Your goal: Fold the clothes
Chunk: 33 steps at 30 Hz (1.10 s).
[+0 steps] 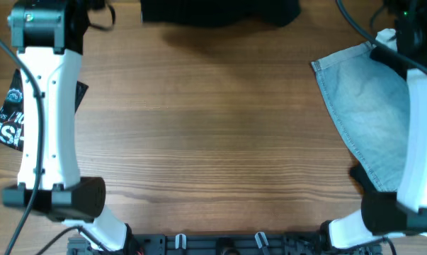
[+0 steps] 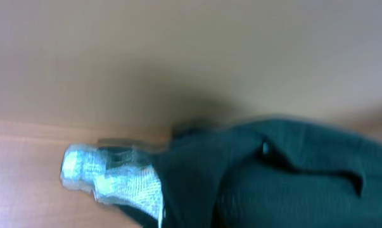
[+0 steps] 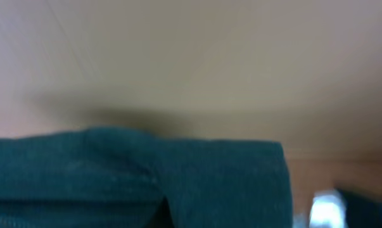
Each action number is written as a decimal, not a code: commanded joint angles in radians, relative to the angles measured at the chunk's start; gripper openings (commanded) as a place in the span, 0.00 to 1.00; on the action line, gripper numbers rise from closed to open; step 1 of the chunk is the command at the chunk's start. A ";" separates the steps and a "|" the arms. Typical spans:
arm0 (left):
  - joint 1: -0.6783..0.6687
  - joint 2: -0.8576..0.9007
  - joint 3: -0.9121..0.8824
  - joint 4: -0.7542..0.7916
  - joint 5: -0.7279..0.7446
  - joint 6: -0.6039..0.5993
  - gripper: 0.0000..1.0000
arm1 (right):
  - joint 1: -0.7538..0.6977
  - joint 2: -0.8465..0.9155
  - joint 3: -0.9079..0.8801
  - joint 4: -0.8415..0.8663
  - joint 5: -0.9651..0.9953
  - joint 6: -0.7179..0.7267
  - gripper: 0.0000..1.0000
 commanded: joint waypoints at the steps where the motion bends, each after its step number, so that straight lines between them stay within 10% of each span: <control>1: 0.029 0.147 -0.018 -0.266 -0.188 0.050 0.04 | -0.072 0.141 -0.113 -0.161 0.045 -0.038 0.06; 10: -0.043 0.335 -0.068 -0.784 -0.184 0.048 0.04 | -0.075 0.228 -0.415 -0.449 0.290 0.271 0.04; 25: -0.030 0.224 -0.513 -0.549 -0.234 -0.003 0.04 | -0.075 0.213 -0.460 -0.498 0.115 0.198 0.04; 33: 0.166 -0.050 -0.880 -0.360 -0.194 -0.011 0.04 | -0.077 0.037 -0.820 -0.332 0.051 0.231 0.04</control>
